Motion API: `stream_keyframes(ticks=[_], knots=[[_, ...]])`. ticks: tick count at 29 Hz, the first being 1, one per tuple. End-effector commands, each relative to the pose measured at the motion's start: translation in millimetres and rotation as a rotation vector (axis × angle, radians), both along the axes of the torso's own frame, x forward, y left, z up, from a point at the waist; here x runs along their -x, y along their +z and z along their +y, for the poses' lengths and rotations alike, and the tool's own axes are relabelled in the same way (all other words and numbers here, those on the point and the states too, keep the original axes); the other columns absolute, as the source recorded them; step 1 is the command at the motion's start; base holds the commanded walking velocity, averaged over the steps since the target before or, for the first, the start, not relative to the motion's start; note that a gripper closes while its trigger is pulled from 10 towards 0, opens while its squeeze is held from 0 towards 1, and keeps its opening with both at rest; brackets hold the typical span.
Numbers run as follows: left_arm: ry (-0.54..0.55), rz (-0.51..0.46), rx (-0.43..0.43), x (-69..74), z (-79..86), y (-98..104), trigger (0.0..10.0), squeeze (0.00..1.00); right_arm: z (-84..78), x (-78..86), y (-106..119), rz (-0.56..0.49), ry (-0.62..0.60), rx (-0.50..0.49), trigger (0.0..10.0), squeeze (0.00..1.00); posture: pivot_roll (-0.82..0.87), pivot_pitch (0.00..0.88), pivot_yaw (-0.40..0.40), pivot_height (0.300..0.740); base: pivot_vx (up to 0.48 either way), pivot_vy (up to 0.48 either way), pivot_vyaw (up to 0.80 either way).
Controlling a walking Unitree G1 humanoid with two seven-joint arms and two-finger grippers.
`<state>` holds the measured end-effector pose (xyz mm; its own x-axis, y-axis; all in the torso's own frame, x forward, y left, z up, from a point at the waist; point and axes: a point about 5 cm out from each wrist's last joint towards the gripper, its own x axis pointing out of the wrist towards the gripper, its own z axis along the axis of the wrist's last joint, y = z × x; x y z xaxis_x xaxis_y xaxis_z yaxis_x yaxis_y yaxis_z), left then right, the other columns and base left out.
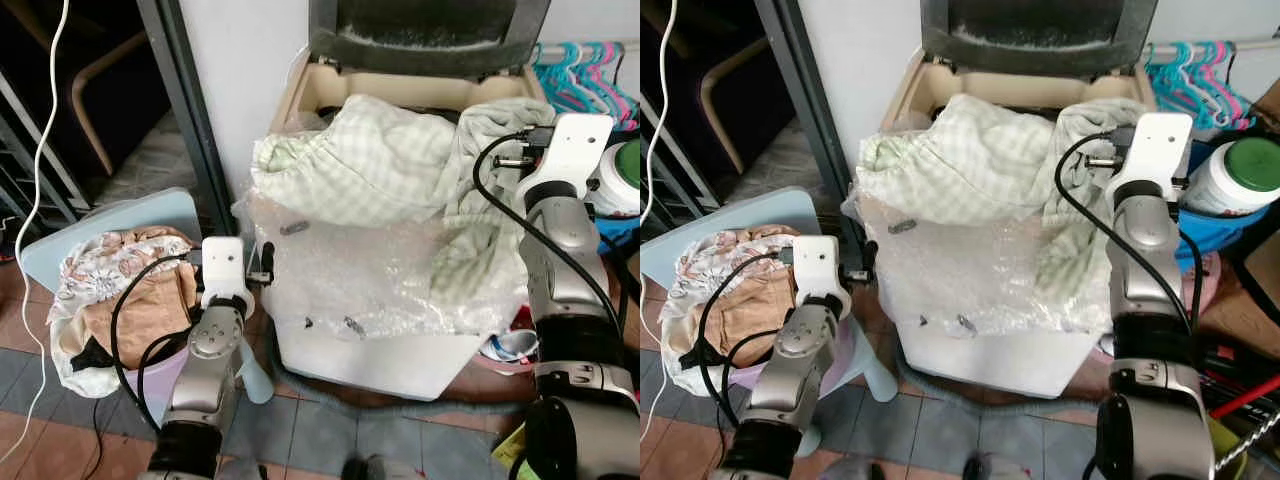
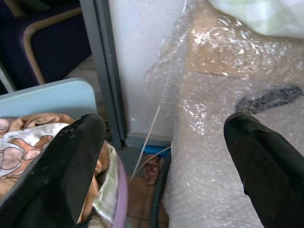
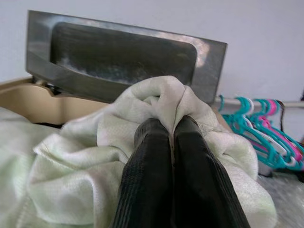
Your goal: Clothes washing
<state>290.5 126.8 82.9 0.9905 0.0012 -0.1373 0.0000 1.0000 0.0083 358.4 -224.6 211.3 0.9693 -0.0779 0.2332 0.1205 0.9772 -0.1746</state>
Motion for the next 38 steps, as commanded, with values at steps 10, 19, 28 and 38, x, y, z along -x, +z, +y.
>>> stream_keyframes(ticks=[10, 19, 28, 38], knots=[[0.042, 0.018, -0.016, 1.8, 7.7, 1, 10.0, 0.0, 23.4, -29.3, 71, -0.149, 0.212, 0.133, 10.0, 0.0, 0.01, 0.004, 0.018, 0.74, 0.394, 0.0, 0.65], [0.06, 0.037, -0.038, 5.0, 13.8, -3, 10.0, 0.0, 21.2, -51.3, 122, -0.183, 0.04, 0.183, 10.0, 0.0, 0.04, 0.0, 0.011, 0.74, 0.0, 0.0, 0.06], [0.071, 0.049, -0.044, 7.2, 14.5, -4, 10.0, 0.0, -32.8, -50.8, 54, 0.145, -0.283, 0.035, 10.0, 1.0, 0.05, 0.0, 0.003, 0.74, 0.0, 0.0, 0.0], [0.045, 0.061, -0.042, 5.7, 8.8, -6, 10.0, 0.0, 8.2, -31.4, 70, -0.132, 0.291, 0.116, 10.0, 0.99, 0.01, 0.0, 0.01, 0.74, 0.0, 0.0, 0.0]])
